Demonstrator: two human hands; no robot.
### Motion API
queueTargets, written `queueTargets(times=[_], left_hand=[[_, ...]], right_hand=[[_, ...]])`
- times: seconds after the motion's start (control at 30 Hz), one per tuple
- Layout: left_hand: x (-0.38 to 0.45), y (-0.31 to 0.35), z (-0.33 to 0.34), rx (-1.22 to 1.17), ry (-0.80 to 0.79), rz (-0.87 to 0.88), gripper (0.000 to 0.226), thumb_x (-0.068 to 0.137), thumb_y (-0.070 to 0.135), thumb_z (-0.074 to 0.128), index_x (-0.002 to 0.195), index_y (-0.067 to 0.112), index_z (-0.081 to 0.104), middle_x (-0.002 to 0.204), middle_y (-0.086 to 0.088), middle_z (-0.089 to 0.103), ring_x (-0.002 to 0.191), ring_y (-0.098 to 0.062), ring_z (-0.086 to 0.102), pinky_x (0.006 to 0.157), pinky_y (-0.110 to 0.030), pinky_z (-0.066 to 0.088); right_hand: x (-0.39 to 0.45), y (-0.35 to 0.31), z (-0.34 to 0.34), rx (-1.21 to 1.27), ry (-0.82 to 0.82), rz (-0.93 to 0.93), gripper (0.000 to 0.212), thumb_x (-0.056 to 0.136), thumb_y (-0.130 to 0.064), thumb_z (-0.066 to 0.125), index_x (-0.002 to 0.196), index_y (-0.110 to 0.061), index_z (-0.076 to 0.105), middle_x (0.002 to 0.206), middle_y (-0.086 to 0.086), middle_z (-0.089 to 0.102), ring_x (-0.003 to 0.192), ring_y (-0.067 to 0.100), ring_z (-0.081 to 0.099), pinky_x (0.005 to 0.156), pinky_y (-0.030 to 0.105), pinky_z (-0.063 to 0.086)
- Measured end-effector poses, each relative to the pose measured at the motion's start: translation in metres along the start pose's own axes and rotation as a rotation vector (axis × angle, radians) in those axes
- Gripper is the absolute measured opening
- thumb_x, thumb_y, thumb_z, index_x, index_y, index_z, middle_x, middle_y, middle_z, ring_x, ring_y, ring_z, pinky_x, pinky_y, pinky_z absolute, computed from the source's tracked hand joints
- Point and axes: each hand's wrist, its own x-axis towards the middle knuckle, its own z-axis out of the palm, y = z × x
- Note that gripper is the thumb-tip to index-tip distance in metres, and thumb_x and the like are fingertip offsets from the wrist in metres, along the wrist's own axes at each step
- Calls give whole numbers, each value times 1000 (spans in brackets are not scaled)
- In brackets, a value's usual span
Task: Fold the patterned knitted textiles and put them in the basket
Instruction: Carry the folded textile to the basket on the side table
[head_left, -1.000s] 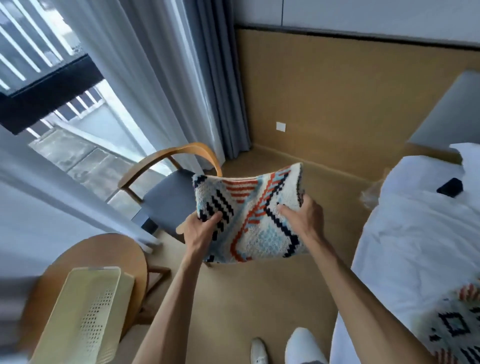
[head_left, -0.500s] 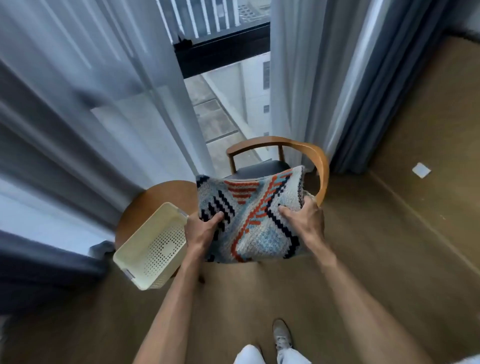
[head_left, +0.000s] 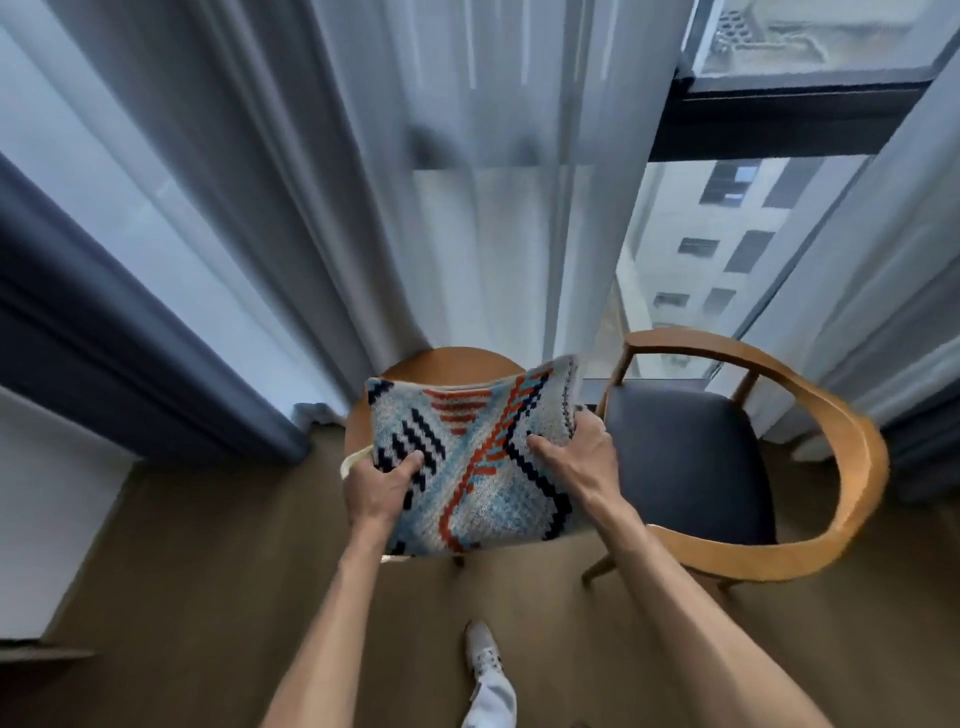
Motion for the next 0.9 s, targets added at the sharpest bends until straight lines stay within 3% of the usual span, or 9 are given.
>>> queueTargets(times=[0.1, 0.17, 0.3, 0.37, 0.53, 0.73, 0.83, 0.9], left_hand=[[42, -29, -29, -30, 95, -102, 39, 58, 56, 78, 76, 21, 72, 72, 5, 74, 67, -18, 73, 62, -45, 62], [60, -40, -46, -33, 151, -152, 40, 61, 55, 77, 79, 20, 72, 73, 6, 74, 68, -18, 73, 63, -45, 62], [81, -59, -67, -52, 203, -223, 27, 69, 44, 78, 80, 21, 70, 76, 5, 74, 70, -17, 73, 64, -43, 62], [93, -76, -74, -72, 231, -274, 23, 71, 40, 79, 80, 21, 70, 77, 5, 74, 71, -16, 73, 65, -43, 62], [111, -114, -70, -107, 264, -371, 19, 73, 30, 78, 82, 16, 68, 74, -1, 73, 64, -18, 68, 60, -34, 59], [126, -145, -35, -116, 237, -438, 20, 73, 32, 77, 83, 16, 68, 74, -1, 73, 62, -18, 67, 59, -36, 59], [135, -158, -8, -123, 208, -454, 19, 74, 33, 76, 84, 19, 68, 76, 2, 74, 69, -19, 70, 62, -35, 61], [141, -165, 11, -109, 187, -454, 15, 77, 30, 76, 84, 20, 68, 78, 4, 73, 70, -16, 70, 61, -32, 59]], right_hand=[[25, -28, 55, -15, -101, -41, 45, 71, -51, 74, 105, -24, 62, 96, -17, 59, 86, 1, 58, 84, 27, 55], [37, -44, 87, -27, -180, -46, 35, 78, -42, 74, 106, -24, 62, 93, -20, 59, 77, -6, 53, 78, 16, 49], [58, -54, 142, 16, -296, -49, 34, 76, -42, 72, 104, -38, 53, 104, -11, 69, 86, 9, 68, 82, 36, 60], [68, -55, 169, 16, -357, -50, 33, 76, -42, 71, 103, -42, 51, 104, -13, 69, 89, 8, 67, 84, 35, 59], [91, -26, 228, 8, -478, -35, 36, 75, -45, 70, 107, -33, 61, 100, -15, 70, 86, 1, 68, 75, 33, 61], [121, 14, 244, 11, -519, 61, 35, 79, -40, 72, 111, -30, 62, 99, -14, 73, 84, -1, 70, 71, 26, 61], [139, 37, 242, -16, -505, 110, 29, 81, -34, 73, 107, -27, 63, 96, -15, 71, 80, -2, 68, 63, 13, 55], [152, 54, 239, -50, -495, 163, 26, 82, -32, 74, 105, -24, 64, 95, -11, 69, 81, 1, 67, 61, 12, 52]])
